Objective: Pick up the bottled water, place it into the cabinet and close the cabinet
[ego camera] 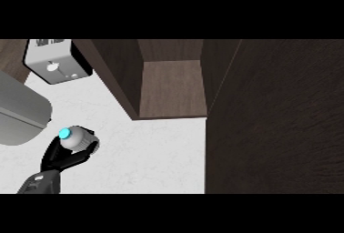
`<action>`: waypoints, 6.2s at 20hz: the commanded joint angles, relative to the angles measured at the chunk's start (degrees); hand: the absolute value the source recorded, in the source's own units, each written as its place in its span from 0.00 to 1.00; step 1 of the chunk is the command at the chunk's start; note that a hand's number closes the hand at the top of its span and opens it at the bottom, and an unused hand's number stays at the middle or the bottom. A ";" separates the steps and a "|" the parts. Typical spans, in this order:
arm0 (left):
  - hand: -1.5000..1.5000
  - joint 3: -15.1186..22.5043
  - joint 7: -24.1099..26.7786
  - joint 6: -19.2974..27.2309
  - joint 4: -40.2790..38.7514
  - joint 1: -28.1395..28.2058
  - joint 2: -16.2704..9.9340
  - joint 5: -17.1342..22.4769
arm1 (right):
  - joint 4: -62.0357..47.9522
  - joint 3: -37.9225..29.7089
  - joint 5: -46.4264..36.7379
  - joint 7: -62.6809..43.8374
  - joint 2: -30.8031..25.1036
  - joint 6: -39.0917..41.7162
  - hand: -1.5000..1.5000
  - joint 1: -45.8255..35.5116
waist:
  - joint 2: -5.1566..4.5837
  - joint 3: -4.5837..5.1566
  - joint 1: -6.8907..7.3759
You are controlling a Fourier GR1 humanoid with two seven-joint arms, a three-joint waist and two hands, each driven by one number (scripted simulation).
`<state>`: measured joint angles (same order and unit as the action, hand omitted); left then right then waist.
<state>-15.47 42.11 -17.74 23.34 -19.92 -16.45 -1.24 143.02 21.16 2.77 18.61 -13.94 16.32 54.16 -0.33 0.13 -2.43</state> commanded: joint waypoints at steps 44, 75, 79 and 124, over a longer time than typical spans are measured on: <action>1.00 40.12 -17.53 46.81 21.97 -19.54 16.44 26.85 | 5.47 -5.59 6.55 5.22 -4.70 -0.95 0.00 6.42 | 0.02 -0.11 -0.29; 0.00 34.31 -14.95 63.48 -12.73 -44.90 16.41 25.04 | 2.69 -10.15 6.53 10.89 -5.96 5.99 0.00 8.46 | -1.24 -0.02 -2.02; 1.00 27.63 -5.33 59.64 -4.87 -43.86 15.55 30.33 | 0.55 -9.08 5.42 12.08 -4.56 5.75 0.00 6.78 | -1.31 0.10 -1.08; 0.00 58.98 0.06 35.55 71.36 26.61 -7.99 43.91 | 8.97 1.24 -12.34 10.14 -16.10 9.78 1.00 7.14 | 1.77 0.25 5.74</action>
<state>43.01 39.48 20.44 90.40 0.81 -19.30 43.18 142.80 23.12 -0.01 30.93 -24.85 23.33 62.92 1.10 0.26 2.68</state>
